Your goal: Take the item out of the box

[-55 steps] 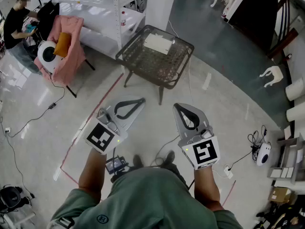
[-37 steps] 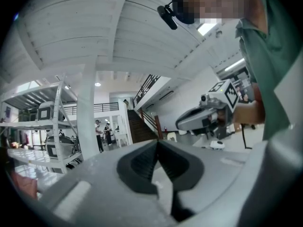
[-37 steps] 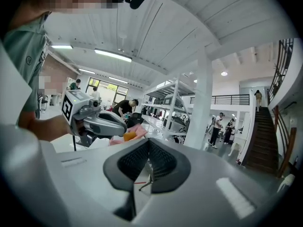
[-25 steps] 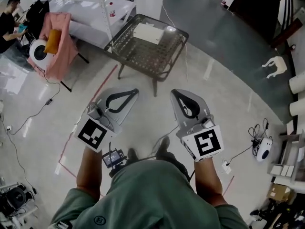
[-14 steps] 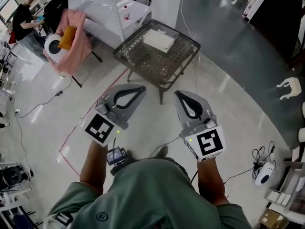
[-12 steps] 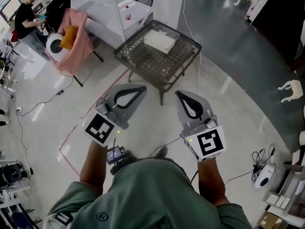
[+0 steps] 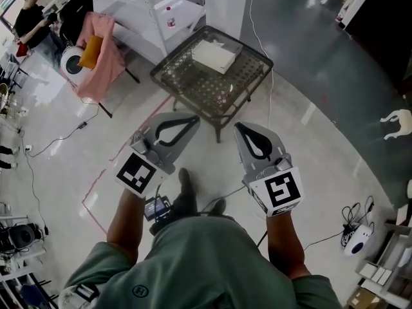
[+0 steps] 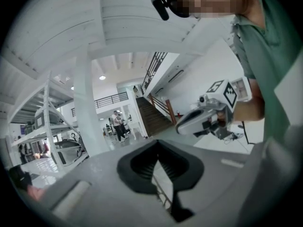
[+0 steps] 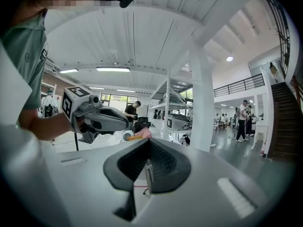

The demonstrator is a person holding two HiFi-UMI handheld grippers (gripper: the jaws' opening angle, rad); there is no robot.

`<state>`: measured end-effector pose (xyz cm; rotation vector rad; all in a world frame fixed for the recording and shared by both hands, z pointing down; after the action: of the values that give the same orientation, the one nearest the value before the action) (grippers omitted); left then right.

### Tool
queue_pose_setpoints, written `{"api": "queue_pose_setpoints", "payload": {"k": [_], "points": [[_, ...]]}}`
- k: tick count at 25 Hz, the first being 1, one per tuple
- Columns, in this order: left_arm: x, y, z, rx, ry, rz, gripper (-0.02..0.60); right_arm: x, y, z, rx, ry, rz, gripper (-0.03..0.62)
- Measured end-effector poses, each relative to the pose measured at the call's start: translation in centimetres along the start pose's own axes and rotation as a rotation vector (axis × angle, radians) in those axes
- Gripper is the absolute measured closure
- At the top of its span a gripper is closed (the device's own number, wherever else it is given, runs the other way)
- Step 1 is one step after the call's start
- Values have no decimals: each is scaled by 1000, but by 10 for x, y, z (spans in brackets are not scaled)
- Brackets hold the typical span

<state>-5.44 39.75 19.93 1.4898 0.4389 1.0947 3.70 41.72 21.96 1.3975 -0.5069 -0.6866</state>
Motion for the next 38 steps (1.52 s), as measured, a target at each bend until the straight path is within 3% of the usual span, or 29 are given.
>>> {"api": "queue_pose_setpoints", "payload": {"k": [10, 16, 22, 29, 38], "points": [[-91, 29, 31, 54, 78, 8, 580, 44, -15, 66, -35, 137, -3, 588], [-165, 62, 47, 84, 109, -30, 580, 65, -21, 136, -79, 180, -21, 588], [-211, 86, 67, 109, 146, -49, 580, 90, -21, 182, -112, 219, -19, 588], [-237, 104, 105, 81, 141, -66, 580, 136, -16, 214, -115, 188, -14, 588], [-265, 114, 179, -2, 37, -61, 579, 223, 2, 247, -77, 39, 7, 588]]}}
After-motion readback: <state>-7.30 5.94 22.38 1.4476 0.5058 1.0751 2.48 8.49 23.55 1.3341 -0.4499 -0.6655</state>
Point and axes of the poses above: the fingertips, and each gripper's own axes: z forward along the fingers, x to its right, y out of its underside, the point moved 2 cm from there along -z, backward along the fingers, and after that the axes turned 9 degrees about -y, right-handed, at the moved point
